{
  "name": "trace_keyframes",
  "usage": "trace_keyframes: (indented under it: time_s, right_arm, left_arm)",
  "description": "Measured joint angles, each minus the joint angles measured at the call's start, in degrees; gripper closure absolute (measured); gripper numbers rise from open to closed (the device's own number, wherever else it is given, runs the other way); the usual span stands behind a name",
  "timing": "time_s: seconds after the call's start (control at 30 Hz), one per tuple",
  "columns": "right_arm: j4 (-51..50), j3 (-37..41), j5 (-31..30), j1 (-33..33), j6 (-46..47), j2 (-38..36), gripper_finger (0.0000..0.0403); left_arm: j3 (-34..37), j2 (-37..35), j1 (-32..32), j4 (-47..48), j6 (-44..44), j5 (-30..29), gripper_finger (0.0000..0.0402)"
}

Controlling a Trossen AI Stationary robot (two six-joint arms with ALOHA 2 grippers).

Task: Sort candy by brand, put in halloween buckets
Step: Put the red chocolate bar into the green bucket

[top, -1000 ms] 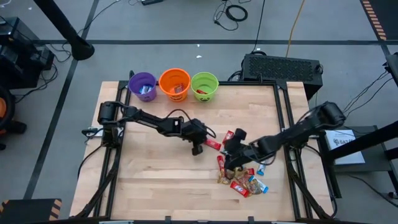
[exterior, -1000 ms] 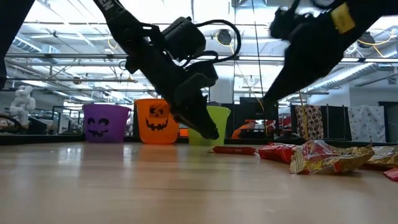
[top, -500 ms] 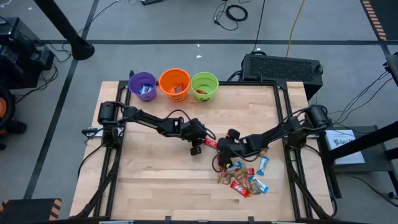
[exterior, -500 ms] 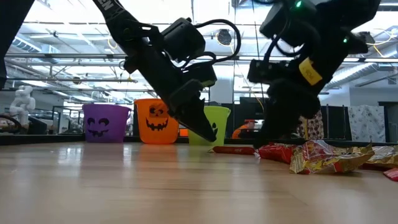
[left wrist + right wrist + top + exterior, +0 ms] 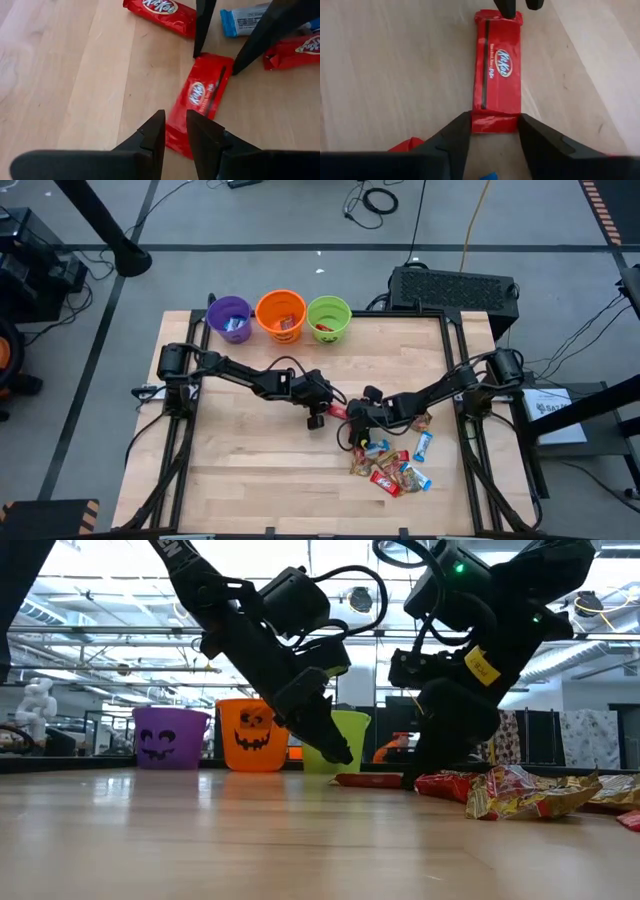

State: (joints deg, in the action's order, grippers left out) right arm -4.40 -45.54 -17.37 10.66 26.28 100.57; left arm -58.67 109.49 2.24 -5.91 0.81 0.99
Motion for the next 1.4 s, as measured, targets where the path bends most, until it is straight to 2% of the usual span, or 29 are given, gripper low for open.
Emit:
trace_keyframes:
  time_s: [0.33,0.4,0.63,0.83,0.97,1.13,1.23,1.4]
  right_arm:
    - [-0.07,0.0,-0.36,-0.04,-2.06,0.15,0.0381]
    - [-0.04,0.0,-0.49,-0.07,-2.99,0.15,0.0396]
    - [-1.02,0.09,-0.76,-0.16,-4.97,-1.66,0.0402]
    - [-1.08,0.04,-2.2,-0.15,-8.5,-9.99,0.0403]
    - [-0.81,0.04,-2.28,-0.72,-12.39,-16.66,0.0403]
    - [-0.56,0.0,-2.53,-1.82,-17.53,-24.78,0.0403]
    - [0.99,0.0,-2.41,-2.44,-20.61,-29.98,0.0403]
    - [7.17,-0.07,0.24,-3.78,-24.15,-37.38,0.0402]
  left_arm:
    - [0.02,0.0,0.0,0.21,0.16,0.0,0.0315]
    - [0.02,0.0,0.0,0.28,0.18,0.0,0.0315]
    - [0.13,-2.2,0.0,1.53,1.69,0.0,0.0315]
    - [0.09,-12.44,-0.44,9.21,1.87,-3.92,0.0315]
    - [0.07,-20.82,-1.92,14.44,1.87,-9.04,0.0315]
    - [0.07,-32.17,-6.54,17.63,1.69,-25.37,0.0315]
    - [-0.02,-37.28,-9.17,17.51,0.07,-26.58,0.0315]
    - [-0.02,-40.64,-12.64,16.91,-3.61,-27.05,0.0315]
